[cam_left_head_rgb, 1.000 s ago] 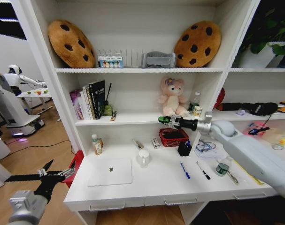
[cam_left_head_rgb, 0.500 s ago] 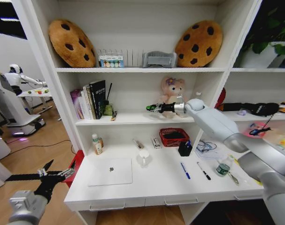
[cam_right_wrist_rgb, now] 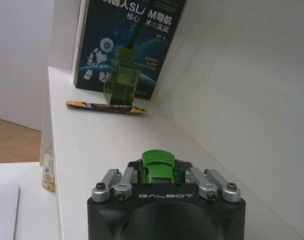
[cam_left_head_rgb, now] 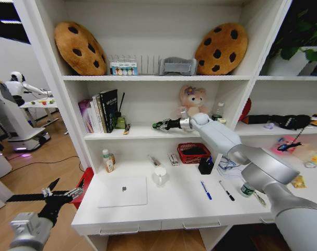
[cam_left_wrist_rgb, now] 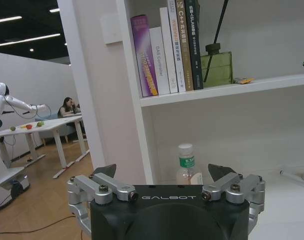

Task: Organize the objects on the table.

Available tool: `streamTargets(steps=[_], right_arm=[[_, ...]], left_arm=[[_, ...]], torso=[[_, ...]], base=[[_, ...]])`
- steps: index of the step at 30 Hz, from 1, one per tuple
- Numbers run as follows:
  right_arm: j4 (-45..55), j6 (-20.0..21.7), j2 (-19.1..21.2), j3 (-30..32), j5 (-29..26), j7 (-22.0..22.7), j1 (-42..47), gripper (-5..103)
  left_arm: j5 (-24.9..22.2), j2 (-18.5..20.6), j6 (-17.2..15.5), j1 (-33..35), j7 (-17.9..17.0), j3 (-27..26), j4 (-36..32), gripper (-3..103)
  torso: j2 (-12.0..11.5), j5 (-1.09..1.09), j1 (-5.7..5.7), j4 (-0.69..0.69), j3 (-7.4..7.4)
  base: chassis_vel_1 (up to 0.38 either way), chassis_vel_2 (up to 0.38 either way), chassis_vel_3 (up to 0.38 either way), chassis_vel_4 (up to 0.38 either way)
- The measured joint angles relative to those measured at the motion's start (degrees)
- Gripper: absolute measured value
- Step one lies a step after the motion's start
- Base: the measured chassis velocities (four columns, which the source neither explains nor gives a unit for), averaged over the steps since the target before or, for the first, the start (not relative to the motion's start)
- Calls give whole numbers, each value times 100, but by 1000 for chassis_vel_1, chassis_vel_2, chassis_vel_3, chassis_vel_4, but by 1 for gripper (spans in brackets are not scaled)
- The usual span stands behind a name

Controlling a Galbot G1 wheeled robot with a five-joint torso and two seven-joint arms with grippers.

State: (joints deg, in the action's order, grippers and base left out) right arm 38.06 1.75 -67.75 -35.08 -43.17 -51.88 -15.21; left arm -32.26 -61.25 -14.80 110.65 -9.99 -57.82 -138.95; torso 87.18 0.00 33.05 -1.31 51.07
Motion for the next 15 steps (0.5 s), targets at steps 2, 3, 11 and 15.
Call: streamTargets(steps=[2, 3, 11, 15], right_arm=[[-55, -50, -11, 4, -20, 19, 25, 36], [-55, -50, -11, 4, -20, 19, 25, 36], [-203, -272, -78, 9, -47, 88, 134, 36], [-214, -328, -96, 12, -39, 115, 160, 36]], left_arm=[[0, 0, 0, 0, 0, 0, 0, 100], [0, 0, 0, 0, 0, 0, 0, 100], [0, 0, 0, 0, 0, 0, 0, 100], [0, 0, 0, 0, 0, 0, 0, 100]], torso=[[0, 0, 0, -1, 0], [0, 0, 0, -1, 0], [1, 0, -1, -1, -1], [1, 0, -1, -1, -1]], base=[[0, 0, 0, 0], [0, 0, 0, 0], [0, 0, 0, 0], [0, 0, 0, 0]])
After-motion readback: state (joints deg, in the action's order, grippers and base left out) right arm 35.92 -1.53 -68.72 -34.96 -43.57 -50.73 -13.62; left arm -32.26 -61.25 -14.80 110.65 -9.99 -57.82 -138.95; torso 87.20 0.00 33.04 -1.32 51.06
